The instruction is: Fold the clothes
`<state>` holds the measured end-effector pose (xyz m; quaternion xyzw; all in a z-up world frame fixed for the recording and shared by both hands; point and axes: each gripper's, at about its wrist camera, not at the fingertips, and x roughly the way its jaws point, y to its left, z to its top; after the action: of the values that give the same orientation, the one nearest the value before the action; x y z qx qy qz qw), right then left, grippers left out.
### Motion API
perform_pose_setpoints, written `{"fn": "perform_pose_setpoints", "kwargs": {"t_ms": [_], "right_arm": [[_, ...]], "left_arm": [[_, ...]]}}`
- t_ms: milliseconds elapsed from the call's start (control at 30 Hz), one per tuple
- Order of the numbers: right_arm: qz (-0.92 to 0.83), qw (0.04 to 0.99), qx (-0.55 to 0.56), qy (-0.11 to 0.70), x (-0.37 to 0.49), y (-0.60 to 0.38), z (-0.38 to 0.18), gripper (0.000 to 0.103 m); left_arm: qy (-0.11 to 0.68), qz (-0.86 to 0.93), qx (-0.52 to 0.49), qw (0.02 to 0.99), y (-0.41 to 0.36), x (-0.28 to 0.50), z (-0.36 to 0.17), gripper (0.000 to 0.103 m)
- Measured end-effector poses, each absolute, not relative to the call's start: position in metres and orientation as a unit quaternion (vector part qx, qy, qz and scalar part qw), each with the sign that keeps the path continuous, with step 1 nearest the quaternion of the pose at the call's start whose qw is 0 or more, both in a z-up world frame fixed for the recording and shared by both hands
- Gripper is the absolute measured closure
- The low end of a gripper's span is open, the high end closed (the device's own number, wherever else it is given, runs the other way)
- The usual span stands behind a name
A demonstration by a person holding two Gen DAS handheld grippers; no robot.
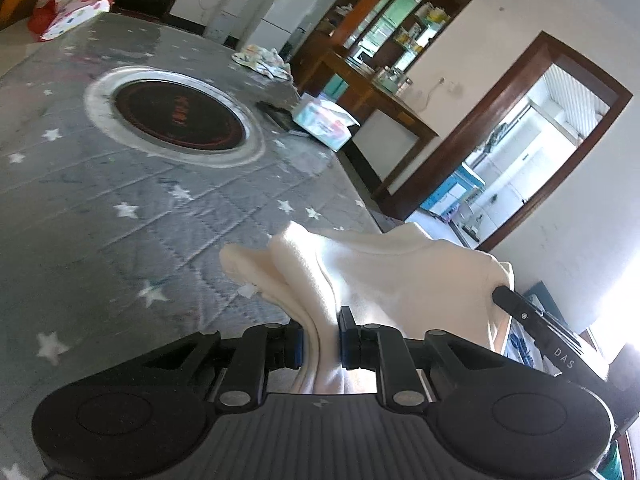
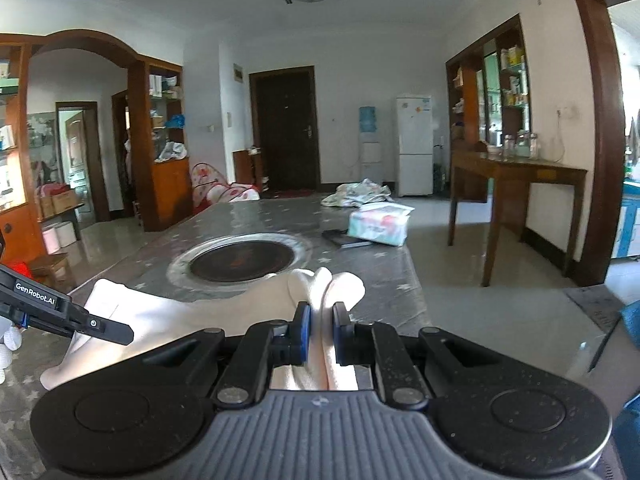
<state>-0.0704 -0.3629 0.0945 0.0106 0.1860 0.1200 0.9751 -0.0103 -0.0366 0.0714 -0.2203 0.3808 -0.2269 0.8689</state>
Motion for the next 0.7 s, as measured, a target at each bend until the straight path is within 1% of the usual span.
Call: {"fn": "perform_pose_setpoints", "kwargs": {"t_ms": [333,700], "right_arm": [[0.086,0.978,0.012,0.191,-0.059,-0.386,0.087,0.093],[0.069,0.975,0.019,0.211,-0.043,-0.399,0.072,0.093]], "left_arm": [[0.397,-0.24,-0.196,0.864,-0.07,0.015,0.065,0.086],[0.417,-0.241,-0.181,0.857,-0.086,0.031,0.052,0.086]]}}
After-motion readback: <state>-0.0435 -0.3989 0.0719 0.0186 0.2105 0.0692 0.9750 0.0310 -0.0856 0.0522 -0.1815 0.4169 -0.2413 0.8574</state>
